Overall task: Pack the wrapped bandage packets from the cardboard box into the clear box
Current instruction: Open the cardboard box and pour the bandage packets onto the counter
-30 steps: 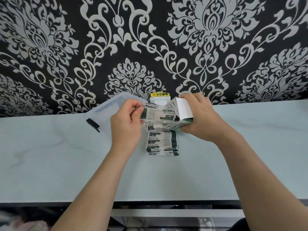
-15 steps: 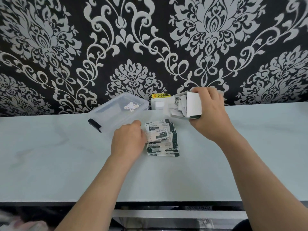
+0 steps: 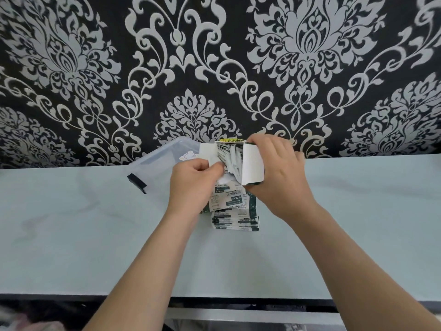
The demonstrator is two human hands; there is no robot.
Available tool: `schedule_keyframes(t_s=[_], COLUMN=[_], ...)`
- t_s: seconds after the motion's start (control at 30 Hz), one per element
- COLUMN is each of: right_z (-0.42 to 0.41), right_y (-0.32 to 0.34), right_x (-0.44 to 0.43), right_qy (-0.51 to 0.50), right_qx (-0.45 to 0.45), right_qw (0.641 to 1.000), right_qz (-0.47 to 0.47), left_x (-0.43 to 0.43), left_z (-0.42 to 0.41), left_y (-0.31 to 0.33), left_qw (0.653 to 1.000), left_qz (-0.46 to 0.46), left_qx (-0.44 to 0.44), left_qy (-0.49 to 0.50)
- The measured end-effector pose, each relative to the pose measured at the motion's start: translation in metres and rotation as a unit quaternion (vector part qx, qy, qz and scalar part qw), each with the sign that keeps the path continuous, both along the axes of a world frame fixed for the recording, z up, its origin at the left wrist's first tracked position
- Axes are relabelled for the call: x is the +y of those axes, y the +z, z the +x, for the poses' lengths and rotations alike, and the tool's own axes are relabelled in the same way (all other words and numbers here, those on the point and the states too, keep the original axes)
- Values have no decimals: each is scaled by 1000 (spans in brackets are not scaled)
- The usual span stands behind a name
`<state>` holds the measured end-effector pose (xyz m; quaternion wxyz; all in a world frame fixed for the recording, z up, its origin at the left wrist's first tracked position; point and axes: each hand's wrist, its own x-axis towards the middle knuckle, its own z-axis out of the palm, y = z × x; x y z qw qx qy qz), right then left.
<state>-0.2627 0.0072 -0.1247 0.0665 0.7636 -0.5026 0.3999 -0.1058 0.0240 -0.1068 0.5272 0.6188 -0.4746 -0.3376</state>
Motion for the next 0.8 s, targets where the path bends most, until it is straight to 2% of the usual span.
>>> schedule_keyframes(t_s=[0.13, 0.37, 0.5, 0.63, 0.8], right_z=[3, -5, -6, -7, -35], right_y=[-1, -3, -2, -2, -2], right_x=[1, 0, 2, 5, 2], right_qy=[7, 17, 45, 44, 2], right_qx=[0, 8, -1, -5, -7], right_qw=[1000, 999, 999, 998, 990], right_qz=[-21, 33, 29, 52, 142], left_x=[1, -4, -4, -5, -1], left_z=[-1, 22, 16, 14, 27], left_y=[2, 3, 0, -7, -10], left_qw=[1000, 997, 991, 999, 994], left_qz=[-14, 10, 53, 25, -36], left_qx=[8, 63, 124, 27, -97], left_qy=[-4, 41, 3, 6, 39])
